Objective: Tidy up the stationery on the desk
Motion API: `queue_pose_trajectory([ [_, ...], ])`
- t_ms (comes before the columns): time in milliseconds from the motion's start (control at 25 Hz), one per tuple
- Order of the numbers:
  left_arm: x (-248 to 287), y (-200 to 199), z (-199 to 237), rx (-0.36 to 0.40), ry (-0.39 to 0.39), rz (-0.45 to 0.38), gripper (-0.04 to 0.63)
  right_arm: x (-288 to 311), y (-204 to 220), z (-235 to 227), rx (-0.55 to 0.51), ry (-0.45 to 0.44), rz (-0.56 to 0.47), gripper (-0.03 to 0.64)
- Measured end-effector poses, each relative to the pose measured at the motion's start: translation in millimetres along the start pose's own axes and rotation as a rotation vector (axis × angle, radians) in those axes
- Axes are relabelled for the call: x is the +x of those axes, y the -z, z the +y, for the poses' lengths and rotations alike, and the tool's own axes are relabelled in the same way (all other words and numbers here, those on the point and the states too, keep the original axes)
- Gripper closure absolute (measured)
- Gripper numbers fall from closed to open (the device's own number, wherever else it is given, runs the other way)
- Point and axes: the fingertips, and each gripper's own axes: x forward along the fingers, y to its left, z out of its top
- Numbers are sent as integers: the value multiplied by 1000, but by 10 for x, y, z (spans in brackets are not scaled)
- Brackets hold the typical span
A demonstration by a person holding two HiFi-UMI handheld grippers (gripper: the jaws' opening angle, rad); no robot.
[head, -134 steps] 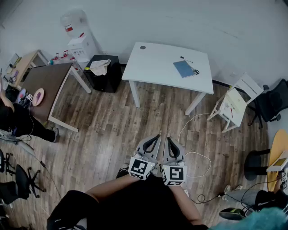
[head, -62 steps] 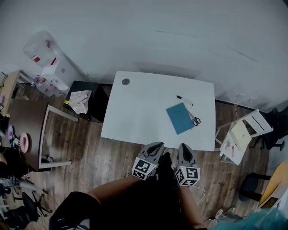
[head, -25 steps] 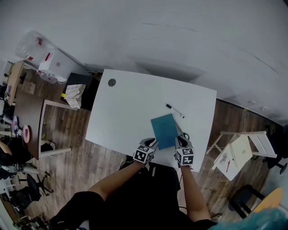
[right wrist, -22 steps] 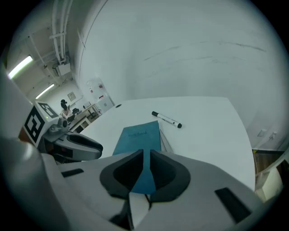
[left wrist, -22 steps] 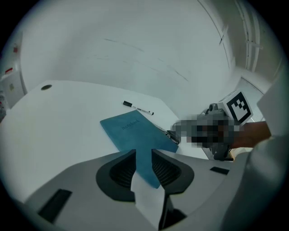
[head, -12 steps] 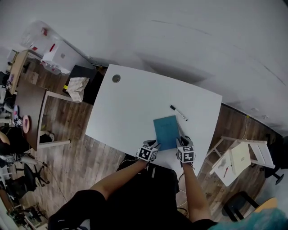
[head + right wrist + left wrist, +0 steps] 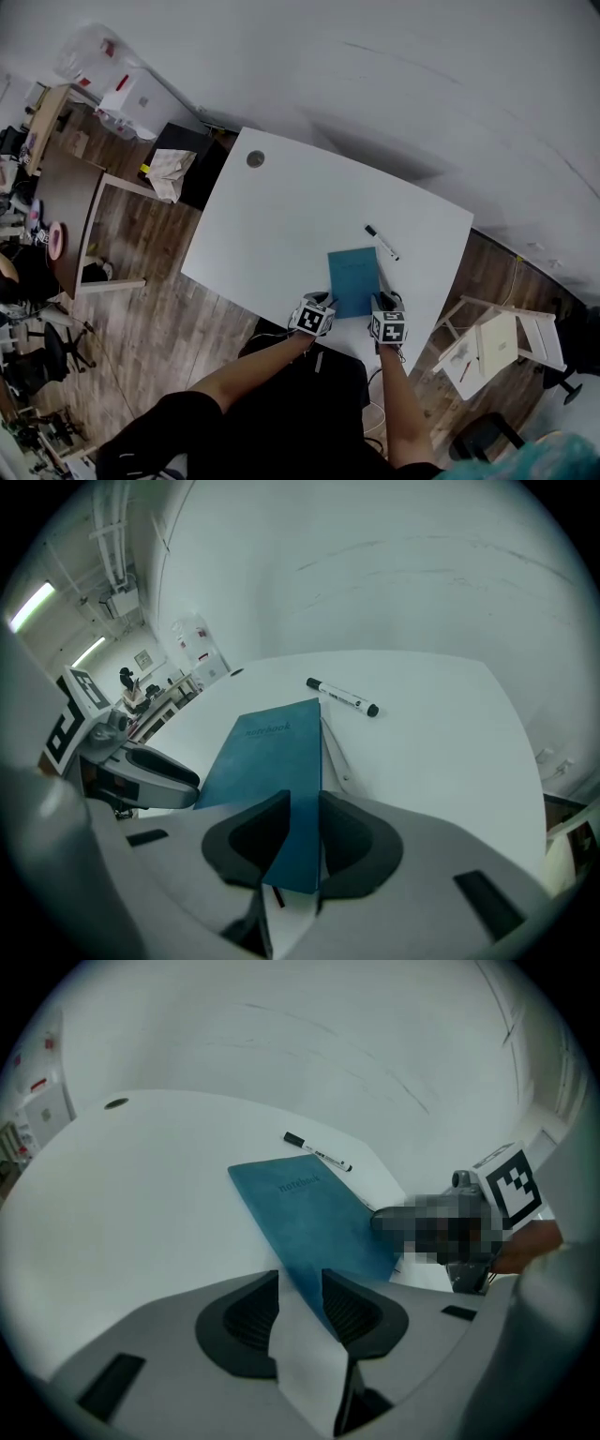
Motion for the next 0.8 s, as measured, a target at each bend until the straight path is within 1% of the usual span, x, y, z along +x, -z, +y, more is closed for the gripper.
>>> queue_pose_trajectory([
  [120,33,9,-8,-33,15,16,446,-9,25,27,42,2,1,529],
  [200,52,9,-18,-63,20,20,453,-1,54,54,36,-2,14,529],
  [320,59,-3,-8,-102,12,0,471,4,58,65,5,4,15,529],
  [400,75,-4,1,-104,6,-17,476,9,56,51,4,8,8,529],
  [480,80,-8,-1,-120,5,-32,477,16,63,37,21,8,2,529],
  [600,-3,-99,-40,-188,20,-52,476,8,52,9,66,5,-3,529],
  [720,-4,-77,-19,-171,11,-39,477,-14,41,32,81,-3,-4,529],
  [800,20,-20,30,-184,3,-37,491,-24,60,68,79,-2,0,529],
])
